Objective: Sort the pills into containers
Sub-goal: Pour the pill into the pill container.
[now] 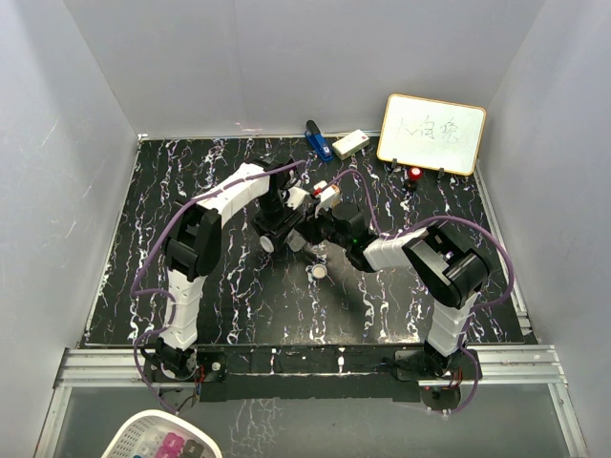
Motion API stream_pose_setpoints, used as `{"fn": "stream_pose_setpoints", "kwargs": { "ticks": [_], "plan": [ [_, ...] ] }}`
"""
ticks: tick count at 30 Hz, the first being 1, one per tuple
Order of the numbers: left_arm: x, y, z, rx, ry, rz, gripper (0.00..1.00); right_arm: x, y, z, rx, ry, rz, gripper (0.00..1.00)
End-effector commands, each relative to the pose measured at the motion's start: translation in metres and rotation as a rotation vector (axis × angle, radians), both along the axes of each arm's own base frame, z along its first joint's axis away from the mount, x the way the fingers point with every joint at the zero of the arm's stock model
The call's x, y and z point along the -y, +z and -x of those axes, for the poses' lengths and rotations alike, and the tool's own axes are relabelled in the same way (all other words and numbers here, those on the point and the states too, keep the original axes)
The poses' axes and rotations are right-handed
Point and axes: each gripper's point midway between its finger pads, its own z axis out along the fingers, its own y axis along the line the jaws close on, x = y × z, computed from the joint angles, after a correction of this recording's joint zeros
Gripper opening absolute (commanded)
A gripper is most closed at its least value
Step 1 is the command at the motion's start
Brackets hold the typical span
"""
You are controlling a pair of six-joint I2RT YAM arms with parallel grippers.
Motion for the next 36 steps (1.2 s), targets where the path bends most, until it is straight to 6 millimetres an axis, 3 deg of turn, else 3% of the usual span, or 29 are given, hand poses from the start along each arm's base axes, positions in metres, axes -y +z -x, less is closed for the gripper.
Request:
{"fn": "stream_pose_setpoints", "kwargs": {
  "ticks": [1,15,18,36],
  "plan": [
    [0.002,0.014,0.002,0.019,0.007,0.016,0.0,-0.009,0.029,0.001,0.071,0.031,-0.052,0.0],
    [-0.006,0.003,-0.003,0.102,0.015,-0.036,0.0,-0.01,0.025,-0.001,0.059,0.026,-0.051,0.0],
    [0.001,0.001,-0.004,0.103,0.011,-0.029,0.0,-0.01,0.024,-0.001,0.055,0.028,-0.049,0.0],
    [0.02,0.029,0.0,0.138,-0.034,0.015,0.0,-0.01,0.019,-0.004,0.041,0.016,-0.043,0.0]
  ]
}}
